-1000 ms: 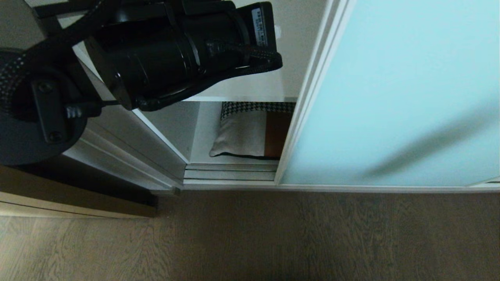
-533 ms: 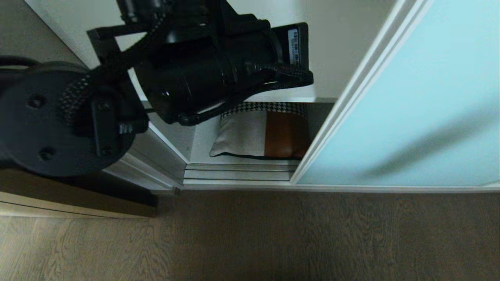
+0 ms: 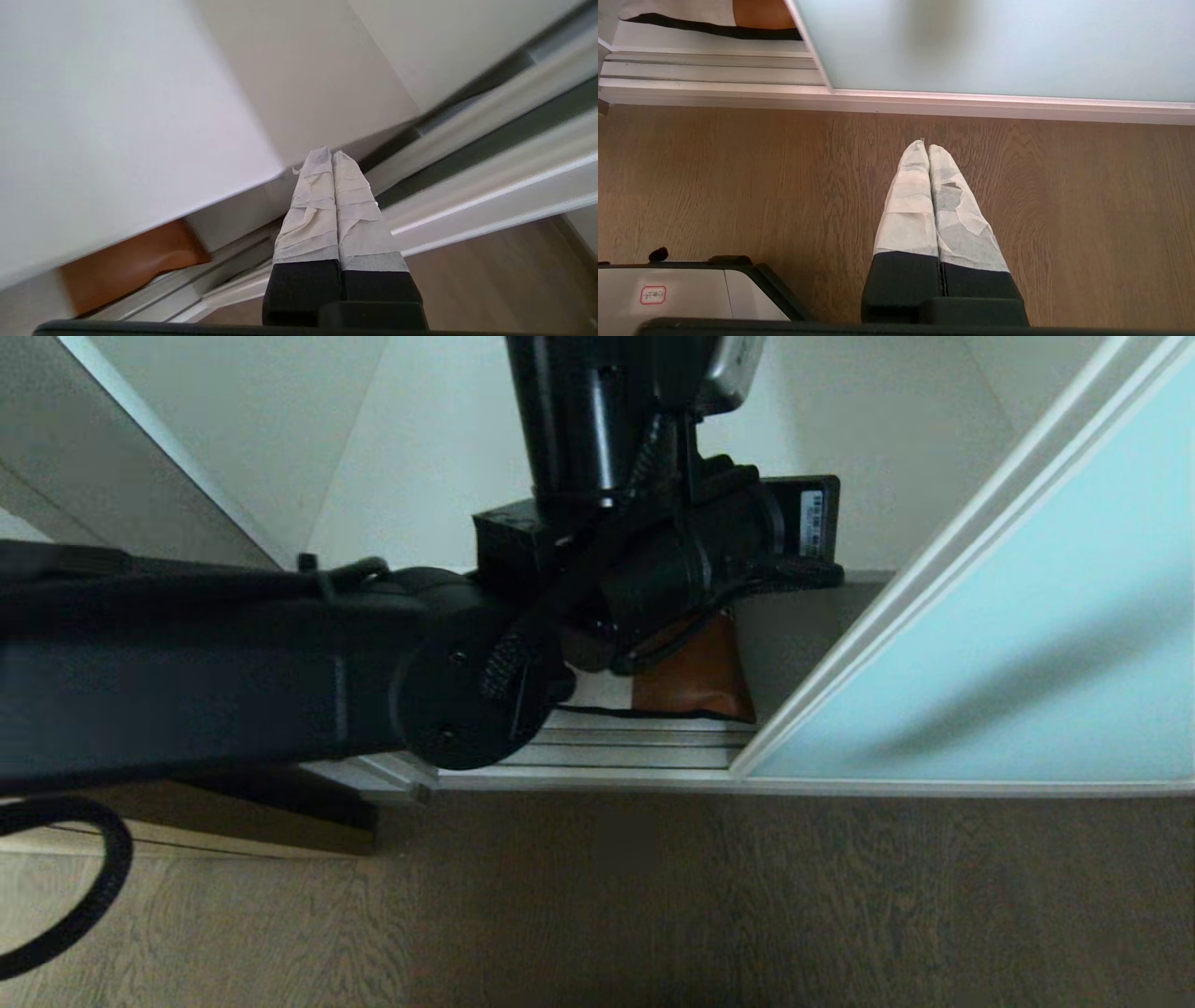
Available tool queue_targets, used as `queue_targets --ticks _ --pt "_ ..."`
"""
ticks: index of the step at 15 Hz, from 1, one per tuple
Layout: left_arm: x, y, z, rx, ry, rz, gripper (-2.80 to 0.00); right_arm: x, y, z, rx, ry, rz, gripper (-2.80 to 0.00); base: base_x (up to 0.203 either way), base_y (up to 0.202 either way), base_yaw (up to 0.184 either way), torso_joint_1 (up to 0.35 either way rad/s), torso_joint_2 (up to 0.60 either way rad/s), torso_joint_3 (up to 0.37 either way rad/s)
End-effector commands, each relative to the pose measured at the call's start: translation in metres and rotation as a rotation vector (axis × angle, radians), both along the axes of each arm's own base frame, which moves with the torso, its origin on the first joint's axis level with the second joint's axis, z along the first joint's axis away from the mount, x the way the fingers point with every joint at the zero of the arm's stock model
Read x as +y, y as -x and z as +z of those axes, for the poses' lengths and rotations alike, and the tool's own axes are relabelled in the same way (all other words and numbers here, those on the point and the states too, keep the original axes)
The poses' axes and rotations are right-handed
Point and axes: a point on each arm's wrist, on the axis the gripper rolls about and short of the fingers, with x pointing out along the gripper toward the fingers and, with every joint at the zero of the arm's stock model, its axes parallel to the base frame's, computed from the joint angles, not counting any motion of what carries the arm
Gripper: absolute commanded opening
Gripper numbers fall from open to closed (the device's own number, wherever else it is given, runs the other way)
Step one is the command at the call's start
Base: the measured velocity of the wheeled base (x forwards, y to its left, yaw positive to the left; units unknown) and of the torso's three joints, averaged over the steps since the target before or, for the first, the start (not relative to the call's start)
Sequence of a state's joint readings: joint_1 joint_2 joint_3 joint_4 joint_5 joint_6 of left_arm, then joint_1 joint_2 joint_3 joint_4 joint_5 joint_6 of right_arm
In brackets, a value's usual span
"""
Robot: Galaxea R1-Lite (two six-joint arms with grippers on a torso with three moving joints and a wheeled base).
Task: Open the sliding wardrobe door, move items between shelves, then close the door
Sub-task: Open the door
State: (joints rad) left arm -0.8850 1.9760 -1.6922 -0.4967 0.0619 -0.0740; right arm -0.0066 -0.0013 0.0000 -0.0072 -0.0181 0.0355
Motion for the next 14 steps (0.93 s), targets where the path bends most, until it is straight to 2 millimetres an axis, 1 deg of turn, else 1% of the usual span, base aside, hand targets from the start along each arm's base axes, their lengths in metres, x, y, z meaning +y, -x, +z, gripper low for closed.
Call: queue_targets --ticks 1,4,6,8,10,11,14 --pt "-0.029 -0.006 -0.024 0.015 -0.015 -0.026 -2.80 0.000 0.000 0.000 0.002 0.000 -0.001 -2.80 0.000 0.000 0.000 0.000 0.00 0.000" --pt "-0.056 -0.004 -0.044 0.022 -0.026 -0.062 -2.80 0.000 0.000 0.000 0.002 -0.001 0.000 -2.80 0.000 0.000 0.000 0.000 0.00 0.000" --pt "-0.076 0.004 -0.051 0.016 -0.017 -0.089 -2.80 0.000 0.000 0.000 0.002 0.000 0.000 -2.80 0.000 0.000 0.000 0.000 0.00 0.000" --pt "-0.093 0.016 -0.053 0.009 -0.003 -0.110 -2.80 0.000 0.000 0.000 0.002 0.000 0.000 -2.80 0.000 0.000 0.000 0.000 0.00 0.000" --pt "-0.107 0.020 -0.060 0.007 -0.002 -0.124 -2.80 0.000 0.000 0.000 0.002 0.000 -0.001 -2.80 0.000 0.000 0.000 0.000 0.00 0.000" --pt "-0.114 0.026 -0.065 0.010 -0.012 -0.139 -2.80 0.000 0.000 0.000 0.002 0.000 -0.001 -2.80 0.000 0.000 0.000 0.000 0.00 0.000" --pt "-0.126 0.029 -0.083 0.024 -0.042 -0.156 -2.80 0.000 0.000 0.000 0.002 0.000 -0.001 -2.80 0.000 0.000 0.000 0.000 0.00 0.000"
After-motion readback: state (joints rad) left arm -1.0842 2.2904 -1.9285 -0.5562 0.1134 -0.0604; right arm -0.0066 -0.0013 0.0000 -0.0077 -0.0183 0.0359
